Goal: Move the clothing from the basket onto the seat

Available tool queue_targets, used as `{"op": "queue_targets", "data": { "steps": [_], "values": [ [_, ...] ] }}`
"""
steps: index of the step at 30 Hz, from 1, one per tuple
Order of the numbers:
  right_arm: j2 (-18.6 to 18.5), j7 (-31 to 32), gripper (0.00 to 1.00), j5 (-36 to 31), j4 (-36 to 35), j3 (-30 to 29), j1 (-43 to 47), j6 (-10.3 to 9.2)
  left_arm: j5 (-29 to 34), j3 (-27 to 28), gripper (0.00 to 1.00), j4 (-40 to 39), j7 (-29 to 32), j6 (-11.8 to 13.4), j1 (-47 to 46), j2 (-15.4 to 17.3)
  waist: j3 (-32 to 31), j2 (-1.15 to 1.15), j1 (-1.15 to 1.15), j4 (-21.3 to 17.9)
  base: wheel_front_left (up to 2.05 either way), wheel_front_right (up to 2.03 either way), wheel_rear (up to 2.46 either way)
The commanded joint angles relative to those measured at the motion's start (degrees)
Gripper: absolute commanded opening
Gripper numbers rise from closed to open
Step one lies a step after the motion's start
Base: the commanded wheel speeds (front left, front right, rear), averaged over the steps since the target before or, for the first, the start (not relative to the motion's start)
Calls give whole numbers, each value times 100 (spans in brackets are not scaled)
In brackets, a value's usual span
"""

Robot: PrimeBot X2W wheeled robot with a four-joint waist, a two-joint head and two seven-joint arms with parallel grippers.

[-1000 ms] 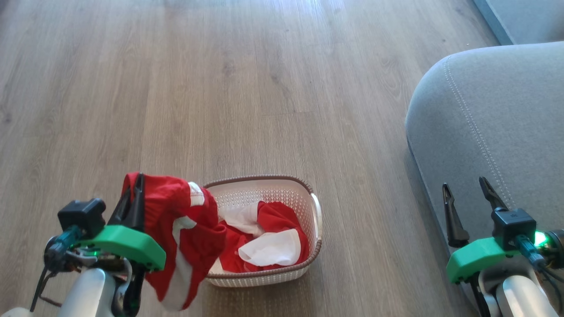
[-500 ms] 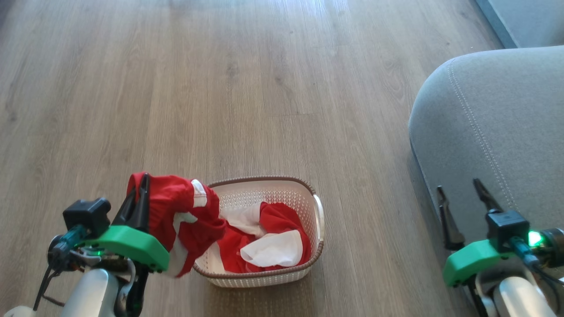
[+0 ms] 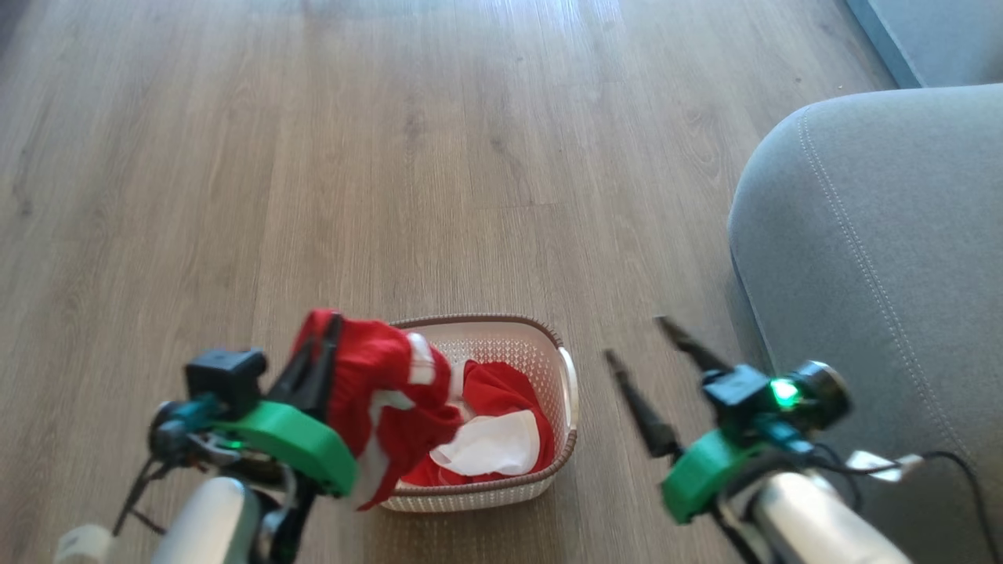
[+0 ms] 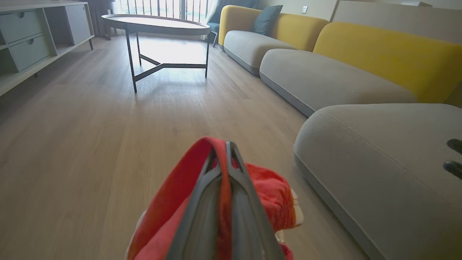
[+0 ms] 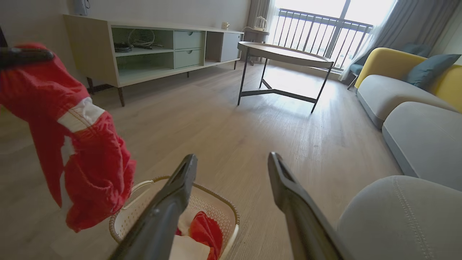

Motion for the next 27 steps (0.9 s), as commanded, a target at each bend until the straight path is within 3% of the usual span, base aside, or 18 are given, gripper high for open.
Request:
{"op": "queue_targets", "data": {
  "steps": [1,3,10,25,27],
  "values": [
    [-47,-70,100,90,-138,248,-296,40,38,132,0,-259,14,-22,-341,25,-3,0,0,11,0,0,0],
    [42,-70,100,412,-120,883,-572,40,10,-115,0,-355,89,-99,-362,-130,-11,0,0,41,0,0,0],
    [228,-70,100,1039,-10,1821,-1090,40,47,-711,0,-445,208,-253,-507,-333,-15,0,0,113,0,0,0],
    [351,-70,100,1670,488,2460,-1447,40,-58,-1650,0,-942,444,-358,-589,-473,-26,0,0,142,0,0,0],
    [366,-70,21,1763,491,2481,-1465,40,-84,-1698,0,-990,471,-361,-578,-461,-32,0,0,131,0,0,0]
  ]
}}
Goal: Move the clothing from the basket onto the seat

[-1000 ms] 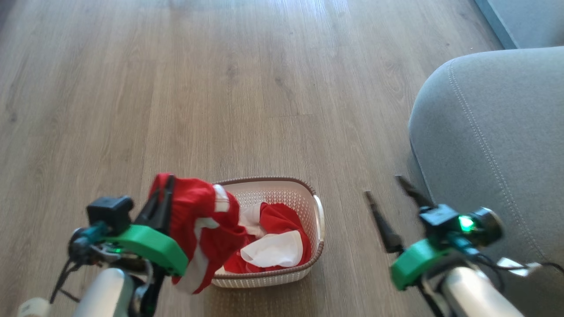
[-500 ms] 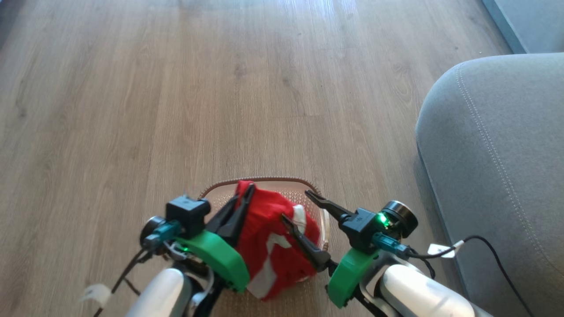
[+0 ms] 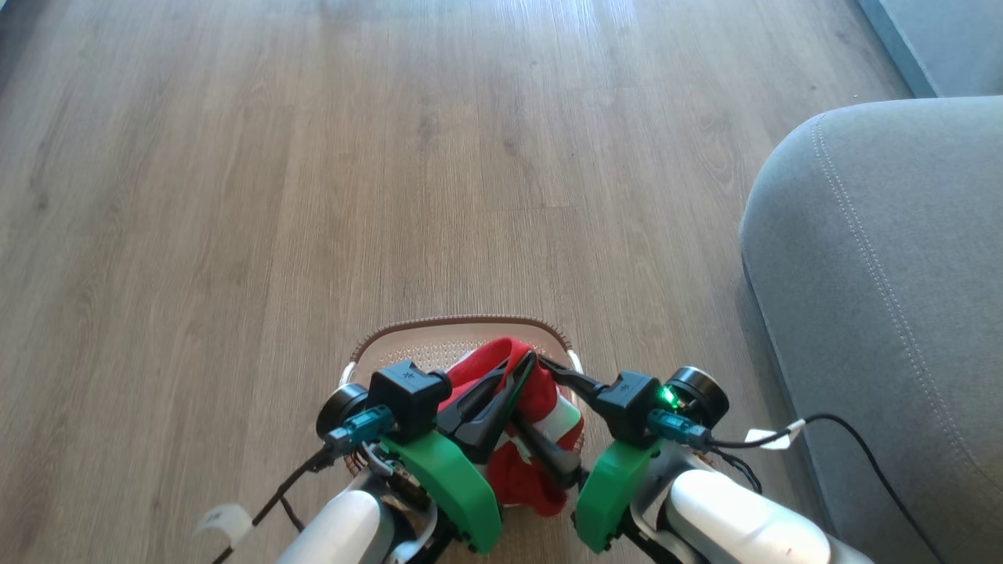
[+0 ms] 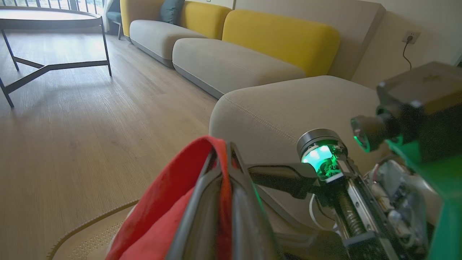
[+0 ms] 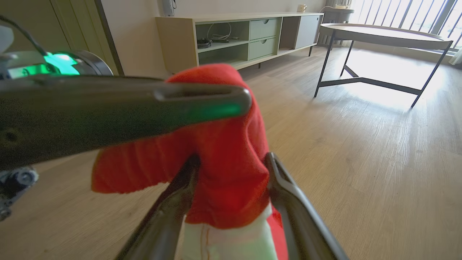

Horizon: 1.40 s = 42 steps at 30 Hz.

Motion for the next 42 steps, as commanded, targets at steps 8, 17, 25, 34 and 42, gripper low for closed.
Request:
{"op": "queue_targets", "data": {
  "steps": [8,17,25,34,42],
  "values": [
    [54,-70,0,317,-137,66,-226,40,-59,114,4,-316,28,-11,-346,46,0,0,0,-47,0,0,0],
    [-112,-70,0,321,-178,-221,-155,40,-16,134,100,-215,-92,55,-333,120,20,0,0,-214,0,0,0],
    [-394,-70,0,220,-321,-685,-43,40,35,112,100,-41,-341,116,-255,156,75,0,0,-846,0,0,0],
    [-792,-70,0,92,-564,-1181,202,40,29,-69,100,93,-482,112,-192,96,141,0,0,-1810,0,0,0],
    [-1001,-43,0,22,-737,-1508,428,40,19,-267,100,142,-530,101,-143,44,179,0,0,-2409,0,0,0]
  ]
}}
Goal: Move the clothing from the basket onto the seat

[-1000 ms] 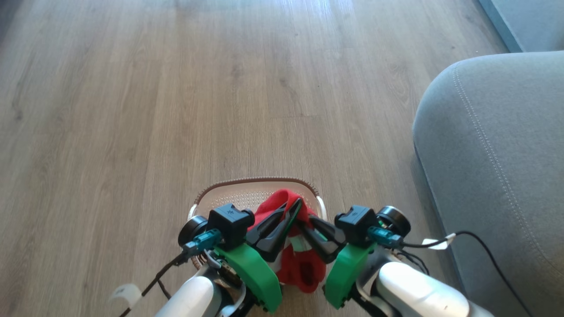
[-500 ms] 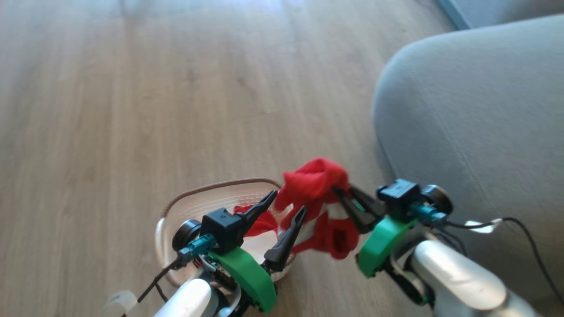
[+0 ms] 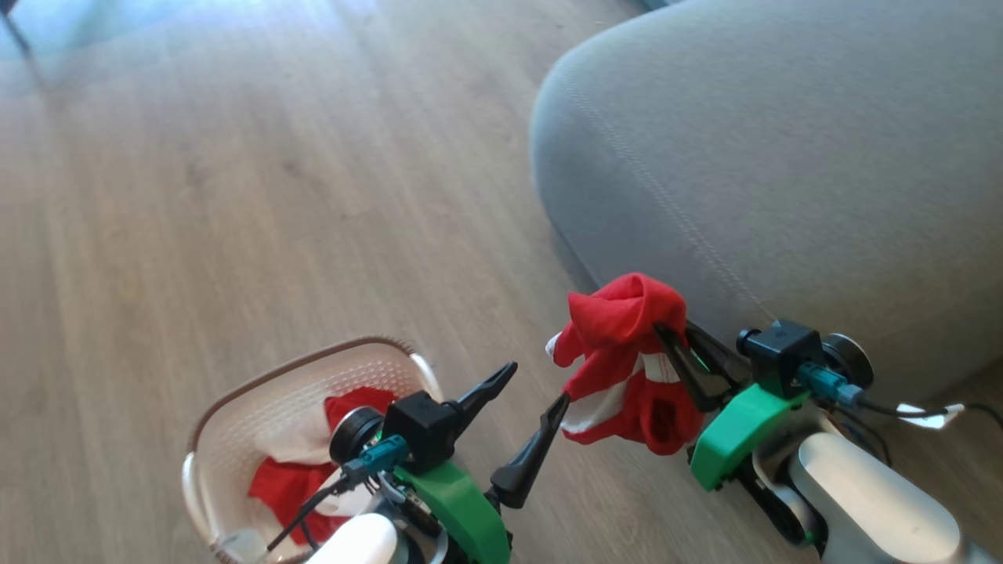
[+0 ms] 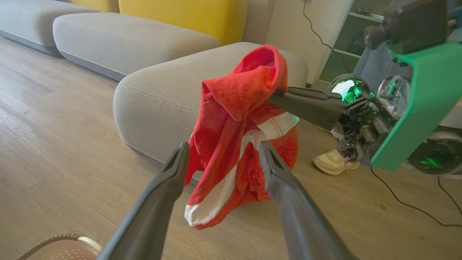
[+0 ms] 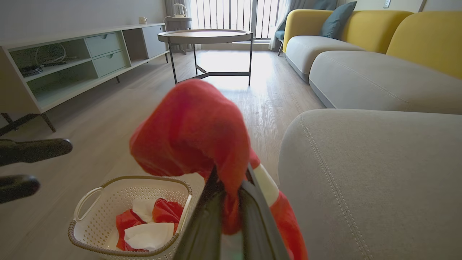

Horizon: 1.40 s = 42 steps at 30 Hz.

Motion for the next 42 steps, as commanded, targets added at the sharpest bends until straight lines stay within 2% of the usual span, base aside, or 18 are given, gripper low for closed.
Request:
{"op": "queue_targets", "data": {
  "steps": [1,15,19,23,31,36,42],
  "values": [
    [-54,-36,0,-58,-210,-60,7,40,7,143,100,-157,-71,0,-174,-24,31,0,0,-207,0,0,0],
    [-28,11,0,-150,-385,-485,248,40,-63,95,100,-185,-47,47,-149,12,113,0,0,-387,0,0,0],
    [42,-7,0,-10,-408,-795,202,40,-35,106,100,-270,43,84,-233,71,430,0,0,-321,0,0,0],
    [84,-39,0,69,-398,-1213,-62,40,29,153,100,-441,213,125,-411,195,1055,0,0,-230,0,0,0],
    [271,-70,0,132,-235,-2429,-1614,40,335,353,100,-991,742,188,-1109,661,2916,0,0,79,0,0,0],
    [-117,-71,0,396,265,-2924,-2899,40,491,530,100,-1292,924,286,-1405,898,3782,0,0,191,0,0,0],
    [-675,76,0,780,1125,-3626,-4395,40,573,648,100,-1524,999,379,-1609,992,4520,0,0,367,0,0,0]
  ]
}}
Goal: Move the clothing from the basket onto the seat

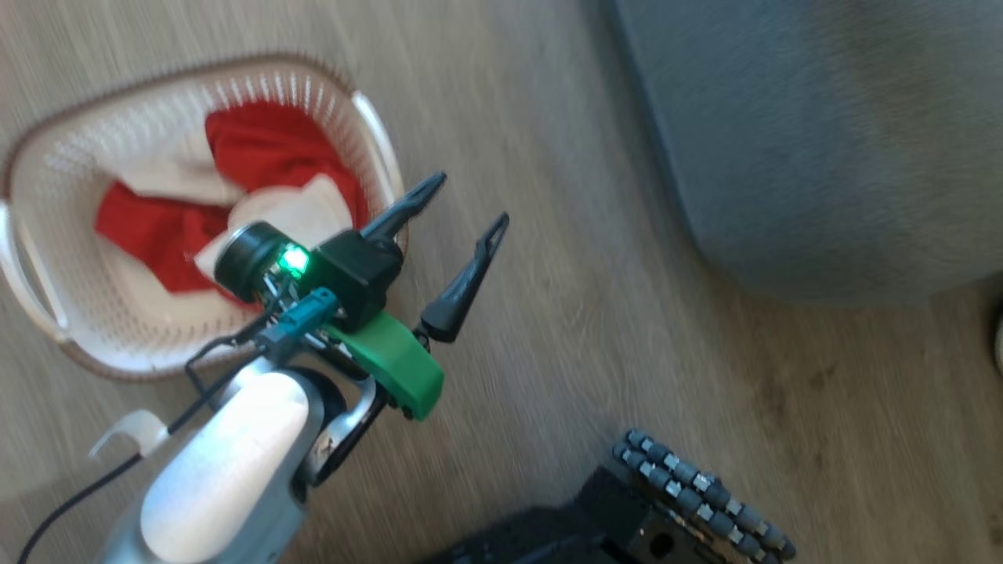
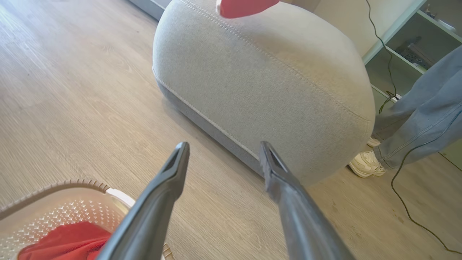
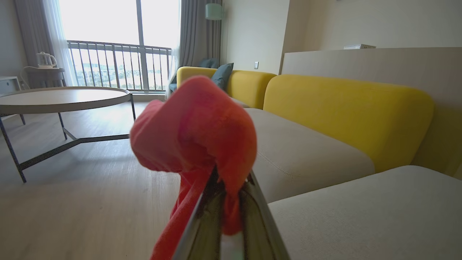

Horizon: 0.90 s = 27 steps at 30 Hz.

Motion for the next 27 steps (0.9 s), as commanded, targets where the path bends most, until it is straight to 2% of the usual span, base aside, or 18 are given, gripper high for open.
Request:
{"op": "queue_targets", "data": {
  "steps": [1,5,11,15,18,19,20,21,22,23,27],
  "values": [
    [-250,57,0,112,88,-208,-312,40,79,192,100,-262,9,48,-90,79,698,0,-3,256,0,0,0],
    [-532,145,0,148,641,-660,-972,40,120,212,100,-356,15,104,-75,142,961,0,-3,358,0,0,0],
    [-678,116,0,-76,1444,-1166,-1240,40,134,281,100,-543,62,229,57,263,1251,0,-3,404,0,0,0],
    [-432,-17,0,-344,2169,-1472,-1109,40,171,358,100,-726,161,345,146,399,1489,0,-3,336,0,0,0],
    [-103,-76,0,-600,2567,-1416,-959,40,211,359,100,-798,208,388,227,492,1488,0,-3,280,0,0,0],
    [-10,-85,4,-656,2663,-1376,-932,40,220,359,100,-820,222,407,258,515,1475,0,-3,252,0,0,0],
    [60,-92,15,-678,2740,-1371,-924,40,223,359,100,-838,233,423,283,530,1462,0,-3,234,0,0,0],
    [125,-98,31,-698,2818,-1362,-920,40,224,366,100,-853,243,443,306,545,1438,0,-3,206,0,0,0],
    [174,-101,80,-722,2901,-1339,-908,40,221,376,100,-865,249,463,324,556,1401,0,-3,184,0,0,0],
    [215,-103,100,-735,2983,-1299,-889,40,213,388,100,-873,247,482,340,561,1354,0,-3,164,0,0,0],
    [221,-109,100,-732,3111,-1109,-790,40,189,393,100,-861,226,494,352,573,1138,0,-3,72,0,0,0]
  ]
}}
